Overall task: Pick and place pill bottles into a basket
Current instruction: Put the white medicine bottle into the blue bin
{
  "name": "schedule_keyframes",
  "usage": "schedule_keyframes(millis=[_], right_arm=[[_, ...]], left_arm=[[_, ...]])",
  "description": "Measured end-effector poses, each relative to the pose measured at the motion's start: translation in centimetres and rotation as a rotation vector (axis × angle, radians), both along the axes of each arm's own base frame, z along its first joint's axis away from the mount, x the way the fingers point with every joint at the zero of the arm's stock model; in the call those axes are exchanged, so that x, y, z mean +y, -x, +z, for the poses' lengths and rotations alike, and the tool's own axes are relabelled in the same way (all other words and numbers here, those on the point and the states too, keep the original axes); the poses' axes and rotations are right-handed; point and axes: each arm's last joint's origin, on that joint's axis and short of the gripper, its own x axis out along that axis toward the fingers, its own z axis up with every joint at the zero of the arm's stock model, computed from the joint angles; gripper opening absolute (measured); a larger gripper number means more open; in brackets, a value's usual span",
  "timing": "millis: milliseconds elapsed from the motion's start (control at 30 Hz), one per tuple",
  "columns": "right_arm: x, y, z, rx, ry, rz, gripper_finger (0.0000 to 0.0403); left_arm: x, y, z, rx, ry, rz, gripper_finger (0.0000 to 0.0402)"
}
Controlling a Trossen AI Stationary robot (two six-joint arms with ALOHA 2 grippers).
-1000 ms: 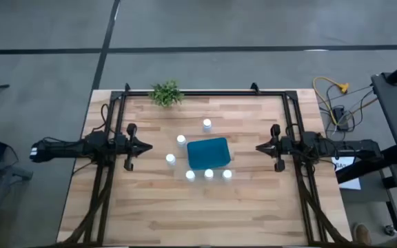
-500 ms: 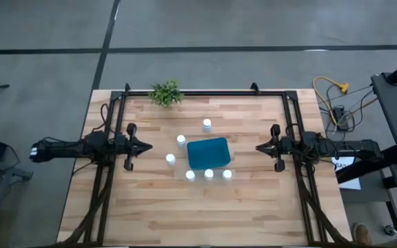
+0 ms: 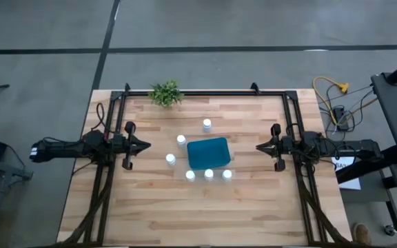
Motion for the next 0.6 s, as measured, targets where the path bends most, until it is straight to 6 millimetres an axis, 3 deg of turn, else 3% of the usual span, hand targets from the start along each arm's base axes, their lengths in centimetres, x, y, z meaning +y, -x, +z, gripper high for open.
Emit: schedule_keyframes(millis=[600], right_arm=[[-0.16,0.00,0.11,-0.011,0.003,-0.055,0.0022]], left_arm=[[-0.01,0.00,0.03,-0.003,-0.004,-0.004,0.0000]])
